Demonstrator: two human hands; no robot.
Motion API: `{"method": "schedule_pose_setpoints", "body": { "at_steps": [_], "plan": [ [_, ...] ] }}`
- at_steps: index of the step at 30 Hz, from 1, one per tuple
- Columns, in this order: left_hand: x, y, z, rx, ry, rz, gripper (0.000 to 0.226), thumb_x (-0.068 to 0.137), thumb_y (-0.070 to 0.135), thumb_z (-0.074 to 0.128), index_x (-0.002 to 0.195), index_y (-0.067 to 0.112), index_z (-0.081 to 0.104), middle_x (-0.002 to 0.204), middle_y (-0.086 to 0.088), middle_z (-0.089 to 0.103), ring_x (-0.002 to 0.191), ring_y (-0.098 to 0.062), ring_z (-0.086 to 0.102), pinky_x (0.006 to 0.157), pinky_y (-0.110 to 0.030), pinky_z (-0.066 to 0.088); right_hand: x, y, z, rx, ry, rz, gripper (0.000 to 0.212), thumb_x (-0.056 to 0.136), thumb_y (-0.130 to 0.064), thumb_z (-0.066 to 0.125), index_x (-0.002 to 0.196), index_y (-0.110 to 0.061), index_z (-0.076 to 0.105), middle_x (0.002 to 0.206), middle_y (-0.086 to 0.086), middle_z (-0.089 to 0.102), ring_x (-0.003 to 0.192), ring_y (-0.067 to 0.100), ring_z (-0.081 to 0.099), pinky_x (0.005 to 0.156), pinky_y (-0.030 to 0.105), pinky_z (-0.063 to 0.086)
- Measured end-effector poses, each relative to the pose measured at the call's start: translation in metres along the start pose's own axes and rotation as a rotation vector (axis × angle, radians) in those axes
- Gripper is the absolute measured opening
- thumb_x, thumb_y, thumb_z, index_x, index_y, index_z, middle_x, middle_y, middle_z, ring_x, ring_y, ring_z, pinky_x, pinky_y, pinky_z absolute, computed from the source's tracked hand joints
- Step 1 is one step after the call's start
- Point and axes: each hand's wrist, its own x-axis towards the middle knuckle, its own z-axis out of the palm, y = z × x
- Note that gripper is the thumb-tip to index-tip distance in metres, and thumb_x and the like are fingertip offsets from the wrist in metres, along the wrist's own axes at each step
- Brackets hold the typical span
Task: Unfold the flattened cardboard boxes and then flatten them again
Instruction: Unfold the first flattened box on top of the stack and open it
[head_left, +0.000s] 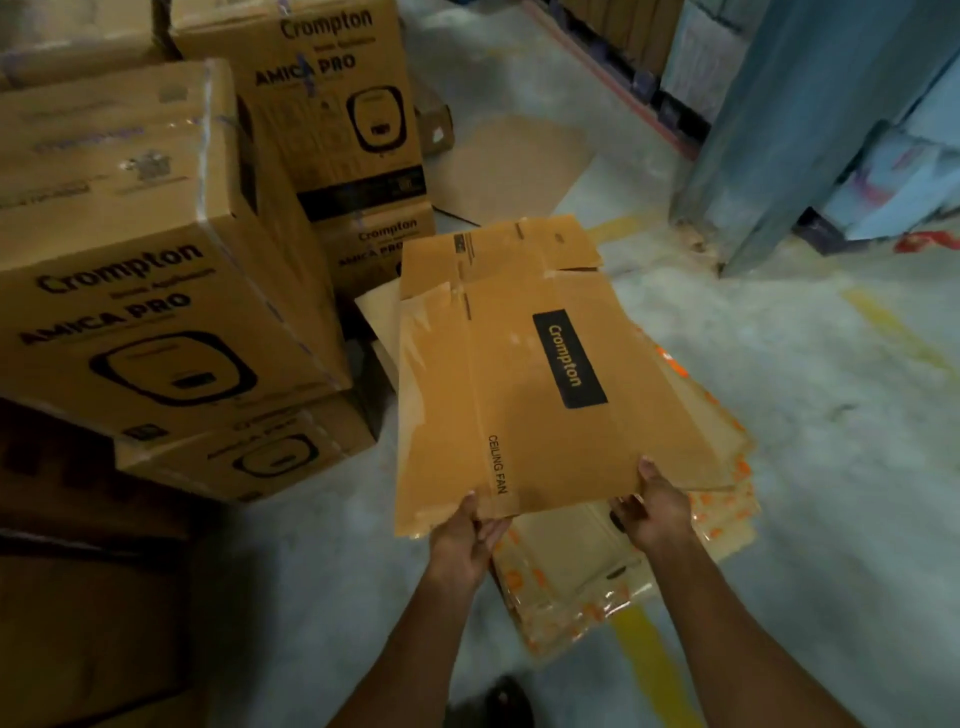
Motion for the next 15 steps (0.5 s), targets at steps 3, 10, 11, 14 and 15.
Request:
{"method": "schedule_pose_setpoints", "body": {
  "at_steps": [3,10,11,14,15],
  "plan": [
    [0.0,-0.01,-0.006,0.091,0.002,-0.04,0.019,0.103,0.014,0.058,0.116,0.001,0.059,0.106,-0.021,0.068,0.089,-0.031,0.065,0.085,-0.044,0.054,0.011,0.006,-0.01,-0.034,-0.018,0.092,0.007,0.101,-0.016,0.06,0.105,-0.01,0.062,0.088,0.008,0.057,0.076,0.023,0.053,0.072,0.038,0.051],
    [-0.02,-0.001,-0.02,0.287,-0.002,-0.029,0.016,0.105,0.02,0.053,0.113,0.007,0.06,0.106,-0.011,0.065,0.089,-0.028,0.067,0.093,-0.043,0.055,-0.005,0.019,-0.018,-0.149,-0.083,0.087,0.016,0.102,-0.015,0.055,0.116,-0.009,0.061,0.115,0.016,0.059,0.101,0.034,0.062,0.091,0.046,0.054],
    [-0.026,0.005,-0.018,0.319,-0.018,0.003,0.014,0.105,0.02,0.054,0.11,0.01,0.062,0.106,-0.009,0.069,0.09,-0.027,0.07,0.089,-0.04,0.058,-0.012,0.019,-0.012,-0.164,-0.123,0.051,0.016,0.102,-0.014,0.055,0.116,-0.008,0.061,0.115,0.016,0.062,0.104,0.035,0.063,0.091,0.046,0.055],
    [-0.049,0.034,-0.016,0.387,-0.051,0.112,0.014,0.101,0.024,0.059,0.11,0.016,0.066,0.104,-0.003,0.076,0.089,-0.021,0.072,0.077,-0.032,0.06,-0.042,0.021,0.019,-0.261,-0.293,-0.045,0.012,0.1,-0.01,0.059,0.111,-0.006,0.063,0.105,0.013,0.069,0.092,0.03,0.067,0.075,0.037,0.056],
    [-0.056,0.046,-0.019,0.402,-0.051,0.152,0.014,0.101,0.025,0.06,0.11,0.017,0.067,0.102,-0.002,0.077,0.087,-0.02,0.072,0.074,-0.031,0.06,-0.055,0.022,0.033,-0.307,-0.348,-0.066,0.01,0.1,-0.011,0.059,0.108,-0.007,0.063,0.101,0.012,0.07,0.087,0.027,0.067,0.07,0.034,0.056]
  ]
}}
